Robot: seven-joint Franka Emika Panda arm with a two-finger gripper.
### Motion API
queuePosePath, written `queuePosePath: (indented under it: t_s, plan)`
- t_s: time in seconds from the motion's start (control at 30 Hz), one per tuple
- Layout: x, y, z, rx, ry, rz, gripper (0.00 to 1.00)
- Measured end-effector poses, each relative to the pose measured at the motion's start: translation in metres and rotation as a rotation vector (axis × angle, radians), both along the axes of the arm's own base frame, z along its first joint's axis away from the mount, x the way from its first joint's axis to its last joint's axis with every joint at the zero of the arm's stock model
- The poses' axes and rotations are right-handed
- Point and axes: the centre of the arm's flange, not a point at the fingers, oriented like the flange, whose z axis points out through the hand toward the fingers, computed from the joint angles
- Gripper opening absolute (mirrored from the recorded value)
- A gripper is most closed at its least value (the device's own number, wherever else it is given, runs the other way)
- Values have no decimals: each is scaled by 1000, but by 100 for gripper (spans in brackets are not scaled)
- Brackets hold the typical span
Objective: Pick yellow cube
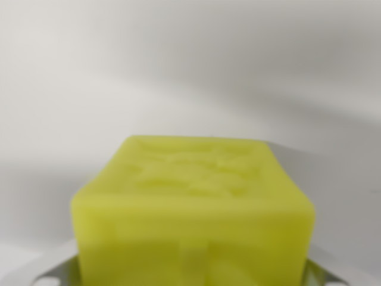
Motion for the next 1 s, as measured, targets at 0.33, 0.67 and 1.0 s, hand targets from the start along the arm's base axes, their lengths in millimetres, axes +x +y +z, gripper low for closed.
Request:
queuePosePath:
  t_s: [0.33,0.67,1.0]
  plan:
    - [0,0,22,0,0,-1,0]
    - [0,0,47,0,0,-2,0]
    - [0,0,72,1,0,-2,0]
